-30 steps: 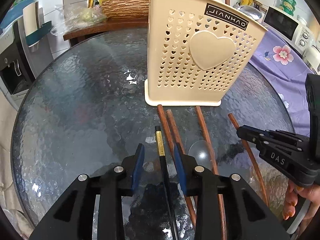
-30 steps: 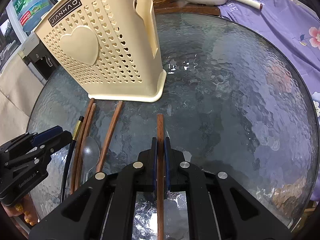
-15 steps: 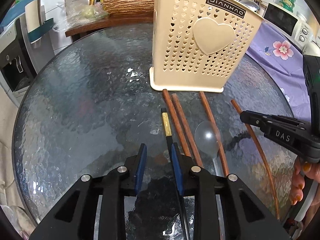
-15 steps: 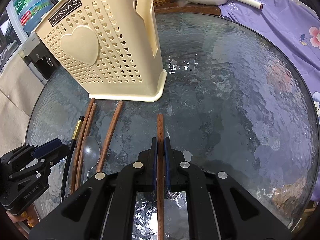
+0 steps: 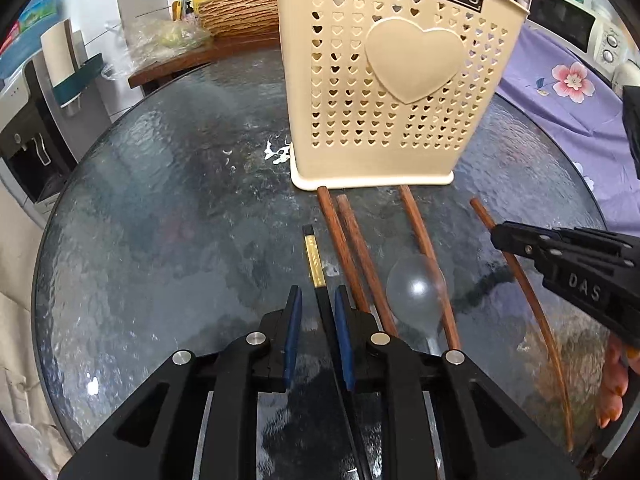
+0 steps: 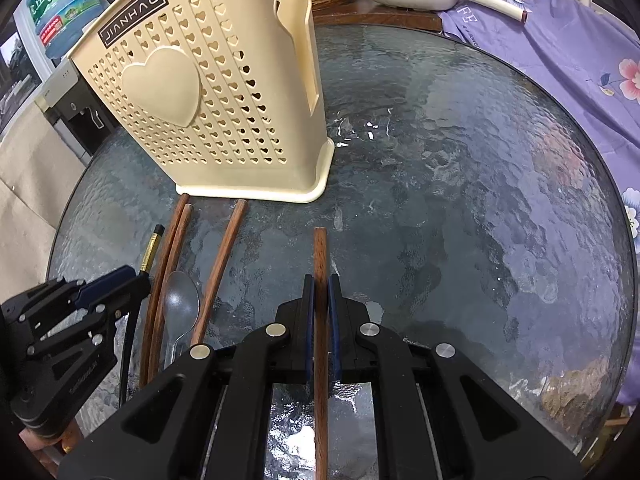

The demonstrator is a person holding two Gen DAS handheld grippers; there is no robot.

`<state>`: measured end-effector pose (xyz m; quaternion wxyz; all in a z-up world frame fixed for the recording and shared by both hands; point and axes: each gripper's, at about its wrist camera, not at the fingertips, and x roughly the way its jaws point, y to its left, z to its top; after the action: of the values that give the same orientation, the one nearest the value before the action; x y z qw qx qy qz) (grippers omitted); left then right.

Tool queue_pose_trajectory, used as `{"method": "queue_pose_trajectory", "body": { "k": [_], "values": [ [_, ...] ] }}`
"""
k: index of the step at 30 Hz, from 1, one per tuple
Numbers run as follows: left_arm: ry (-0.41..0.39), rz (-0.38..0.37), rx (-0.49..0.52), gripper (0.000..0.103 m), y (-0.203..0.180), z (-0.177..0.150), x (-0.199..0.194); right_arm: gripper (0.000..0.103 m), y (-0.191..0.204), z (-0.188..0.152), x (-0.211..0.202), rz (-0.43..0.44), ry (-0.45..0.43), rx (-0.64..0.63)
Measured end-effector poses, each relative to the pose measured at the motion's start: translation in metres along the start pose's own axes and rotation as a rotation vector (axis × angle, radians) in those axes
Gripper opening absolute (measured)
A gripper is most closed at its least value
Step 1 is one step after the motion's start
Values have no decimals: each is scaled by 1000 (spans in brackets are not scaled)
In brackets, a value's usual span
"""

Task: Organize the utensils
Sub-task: 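Lift the held chopsticks off the table with both tools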

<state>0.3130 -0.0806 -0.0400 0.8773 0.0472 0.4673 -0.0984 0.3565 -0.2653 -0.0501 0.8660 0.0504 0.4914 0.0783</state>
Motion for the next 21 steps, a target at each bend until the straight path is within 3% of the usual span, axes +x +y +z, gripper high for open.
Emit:
{"method": "queue_pose_trajectory", "body": {
  "k": [8,16,21],
  "values": [
    [11,21,14,15,1,8,5,7,8,2,1,-40,1,-21],
    [7,29,0,8,3,9,6,7,21,1,2,-95,-2,-79],
    [2,22,-19,7,7,10,6,7,16,-3,-1,-44,-21,-50]
  ]
}}
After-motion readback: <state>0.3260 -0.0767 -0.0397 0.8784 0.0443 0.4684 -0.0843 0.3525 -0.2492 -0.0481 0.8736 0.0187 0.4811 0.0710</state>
